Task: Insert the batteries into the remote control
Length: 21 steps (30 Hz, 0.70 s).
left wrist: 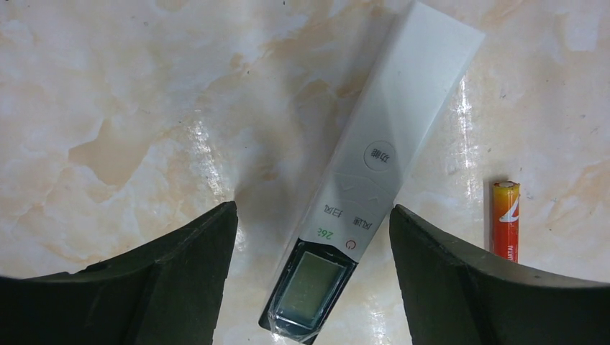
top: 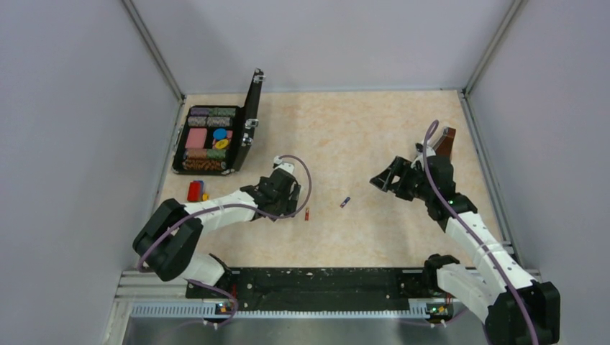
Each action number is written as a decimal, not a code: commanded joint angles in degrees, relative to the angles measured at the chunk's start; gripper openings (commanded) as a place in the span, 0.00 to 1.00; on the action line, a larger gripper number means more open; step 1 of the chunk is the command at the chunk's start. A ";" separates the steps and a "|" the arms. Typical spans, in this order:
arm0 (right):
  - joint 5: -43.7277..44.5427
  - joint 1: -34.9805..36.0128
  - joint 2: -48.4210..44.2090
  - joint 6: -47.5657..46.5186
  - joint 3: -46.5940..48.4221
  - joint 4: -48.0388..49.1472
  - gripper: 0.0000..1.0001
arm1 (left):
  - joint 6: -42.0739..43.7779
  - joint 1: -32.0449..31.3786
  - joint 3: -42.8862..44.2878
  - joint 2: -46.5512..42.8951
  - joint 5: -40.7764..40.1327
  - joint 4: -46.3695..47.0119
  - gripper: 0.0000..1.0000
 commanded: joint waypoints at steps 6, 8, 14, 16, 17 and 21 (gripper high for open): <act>-1.57 0.54 0.73 1.51 -0.96 2.83 0.74 | -0.13 -0.25 4.33 4.06 1.16 0.39 0.71; -1.94 0.60 1.07 1.42 -0.96 2.73 0.74 | -0.21 -0.23 4.92 4.86 1.41 -0.10 0.67; -2.76 0.59 2.29 1.45 -1.08 2.75 0.74 | -1.02 -0.23 4.88 5.63 1.60 -0.04 0.54; -2.84 0.61 2.06 1.72 -1.26 2.70 0.74 | -1.03 -0.26 4.88 5.62 1.91 -0.04 0.47; -2.85 0.56 1.85 1.89 -1.37 2.72 0.74 | -0.88 -0.28 4.94 5.53 2.13 -0.04 0.42; -3.54 0.61 1.20 1.83 -1.26 2.55 0.74 | -0.37 -0.32 6.07 3.85 3.66 -1.01 0.08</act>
